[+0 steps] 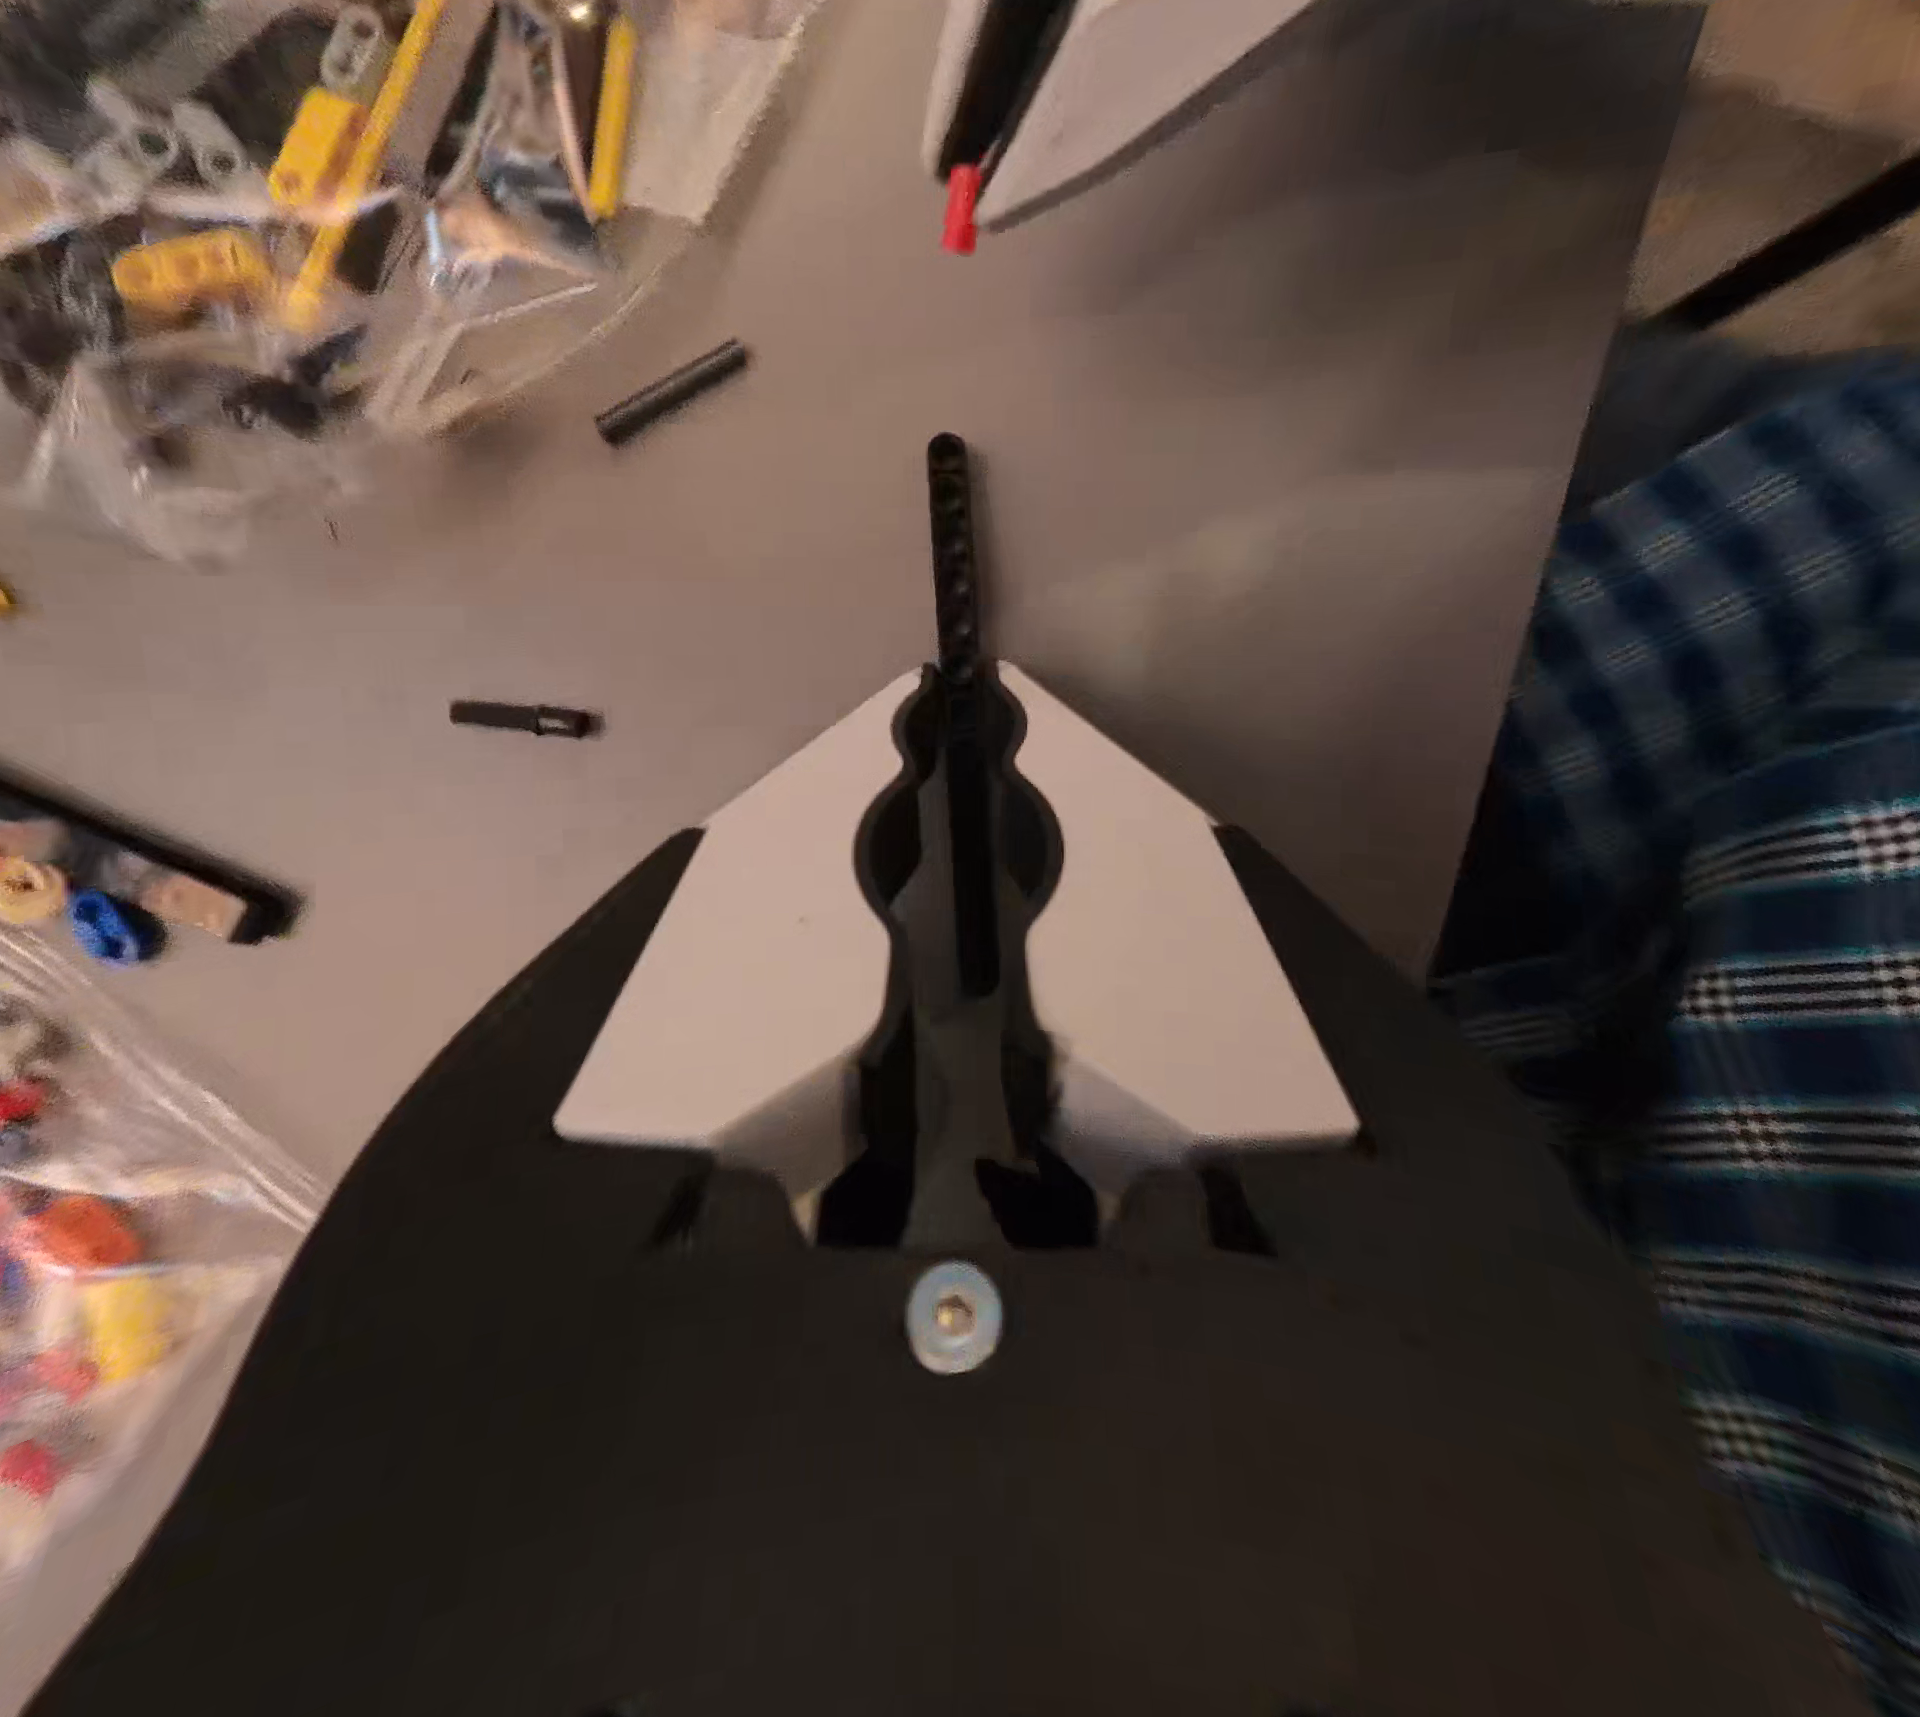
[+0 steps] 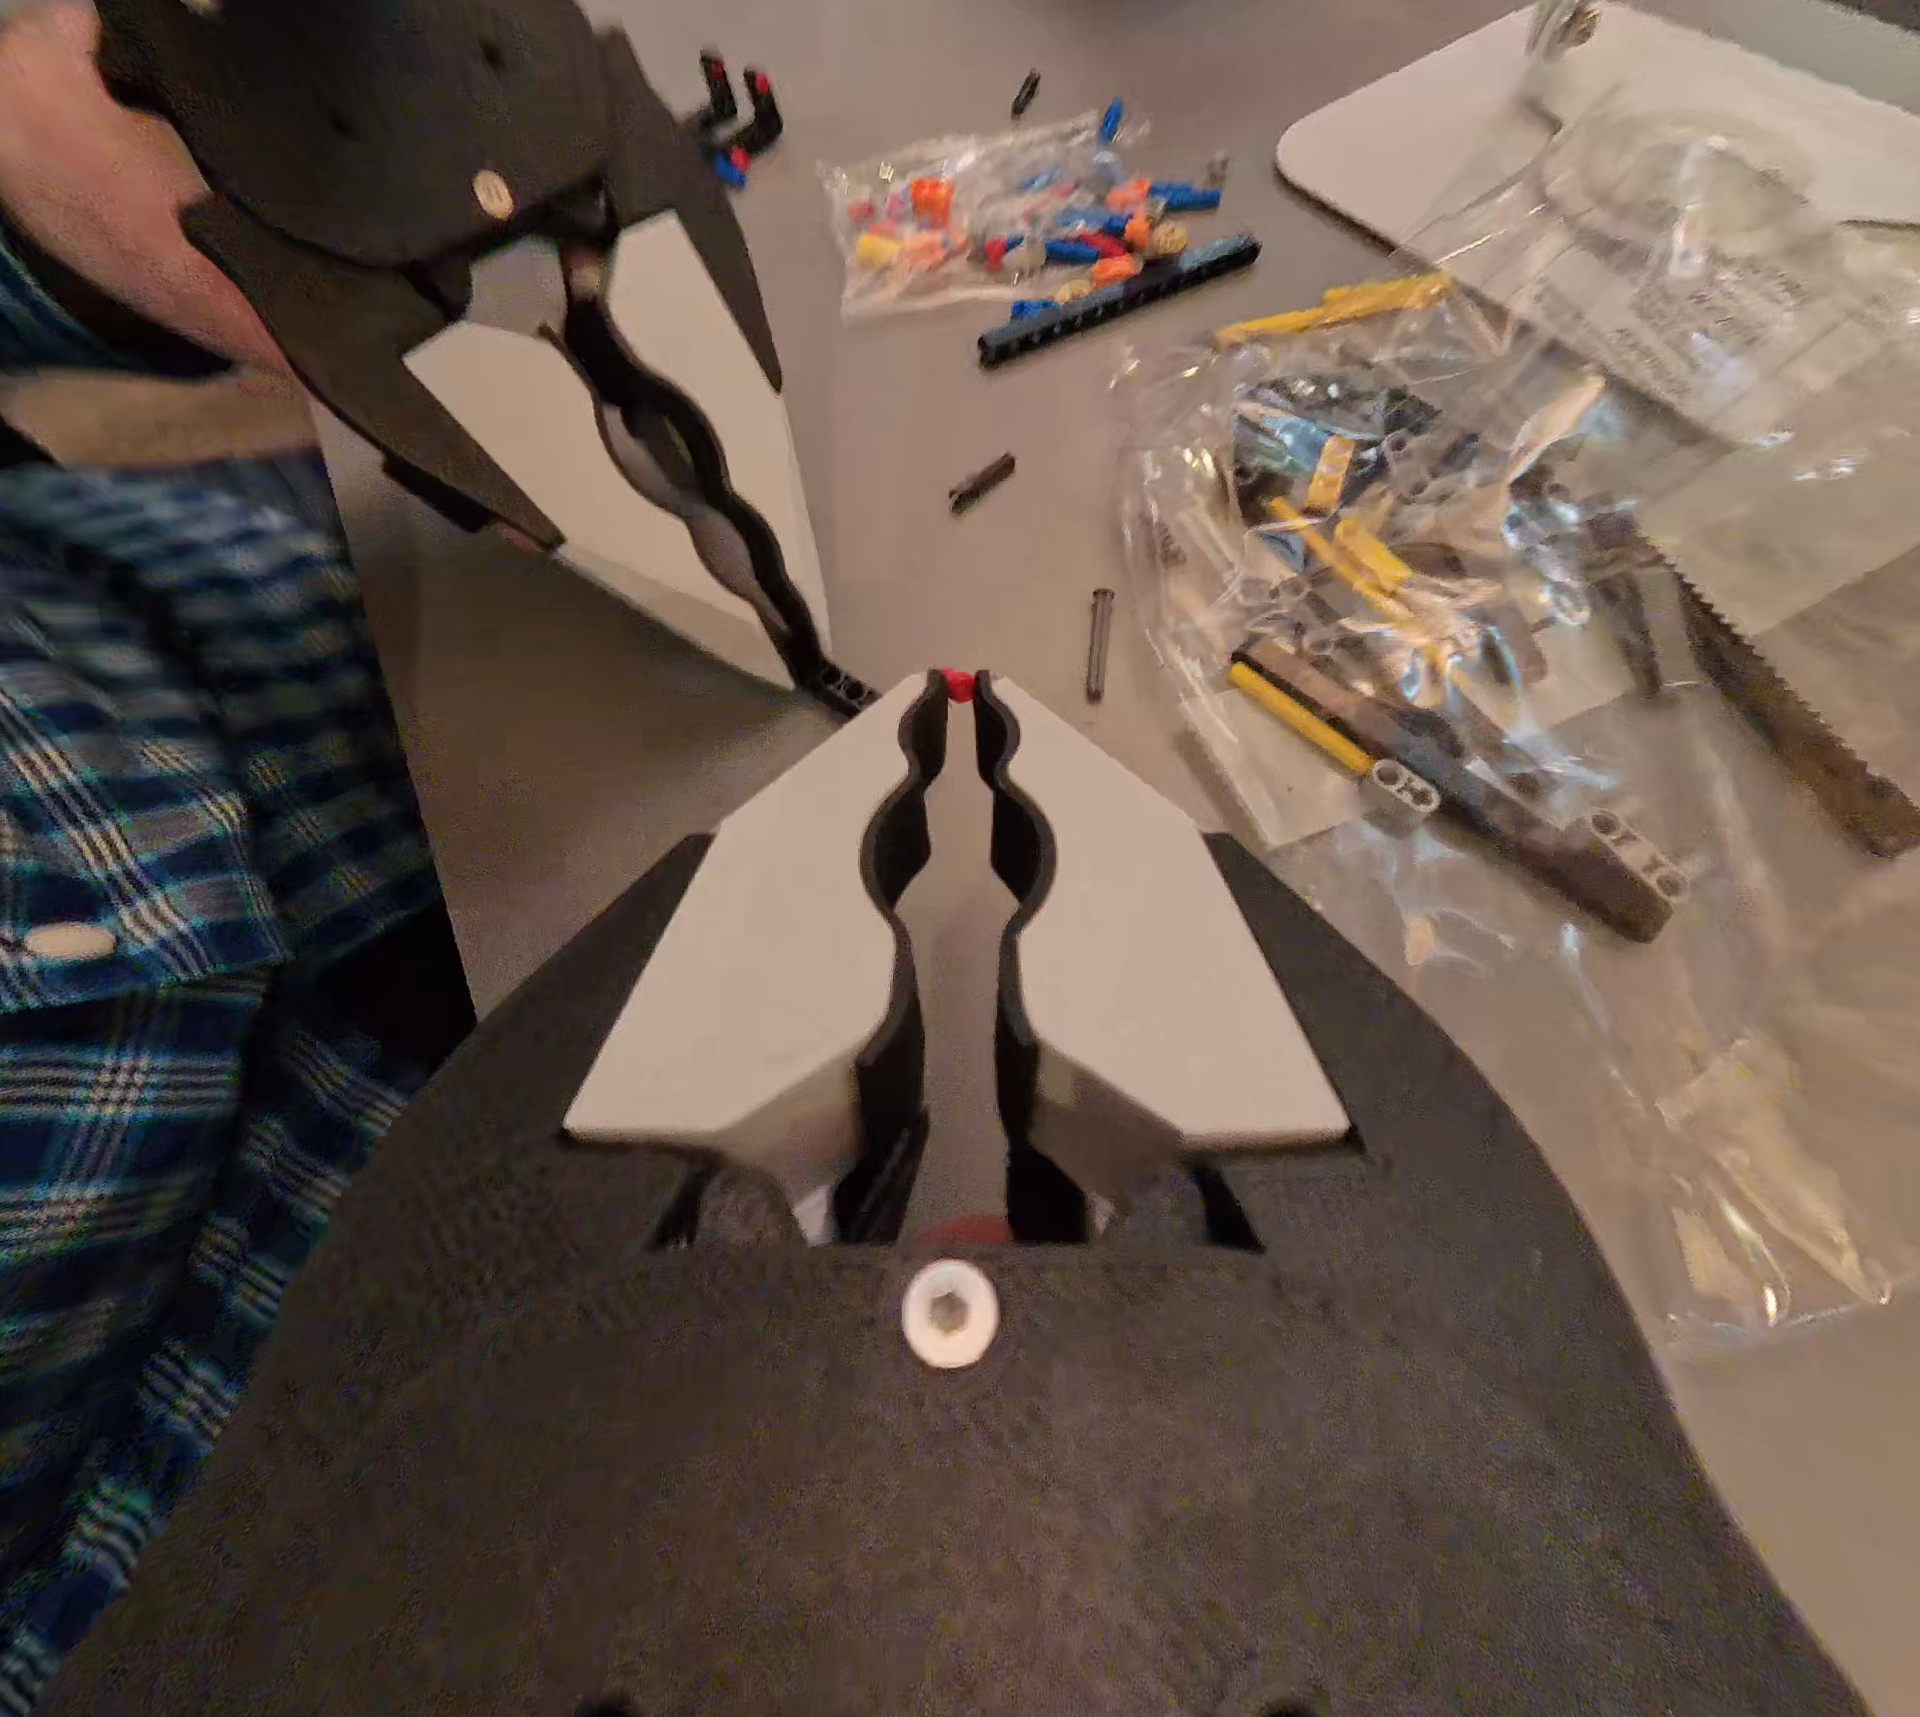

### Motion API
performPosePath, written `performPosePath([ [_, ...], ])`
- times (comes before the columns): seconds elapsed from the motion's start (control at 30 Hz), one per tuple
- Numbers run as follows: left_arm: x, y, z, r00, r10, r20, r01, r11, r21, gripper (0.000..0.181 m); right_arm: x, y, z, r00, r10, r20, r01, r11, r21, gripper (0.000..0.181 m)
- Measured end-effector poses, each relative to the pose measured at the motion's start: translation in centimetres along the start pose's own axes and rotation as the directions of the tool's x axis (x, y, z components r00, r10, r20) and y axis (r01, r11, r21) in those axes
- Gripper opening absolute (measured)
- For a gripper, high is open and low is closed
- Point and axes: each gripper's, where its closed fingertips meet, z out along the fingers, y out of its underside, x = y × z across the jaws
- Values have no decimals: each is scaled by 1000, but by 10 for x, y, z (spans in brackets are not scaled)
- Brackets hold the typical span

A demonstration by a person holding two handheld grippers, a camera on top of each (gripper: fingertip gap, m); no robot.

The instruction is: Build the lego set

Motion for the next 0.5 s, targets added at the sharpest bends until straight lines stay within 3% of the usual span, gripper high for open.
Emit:
performPosePath([
  [0.03, 1, -1, 1, 999, 52, 16, -52, 999, -12, 5, 0, 5, 2, 1000, -30, -3, 30, 999, -30, 2],
  [0.37, -3, 0, -3, 984, 147, 103, -146, 989, -11, 19, -8, 24, 13, 975, -222, 27, 223, 957, -186, 2],
  [0.5, -2, 6, -3, 983, 145, 108, -145, 989, -9, 10, -9, 27, 18, 959, -282, 38, 282, 928, -244, 2],
])
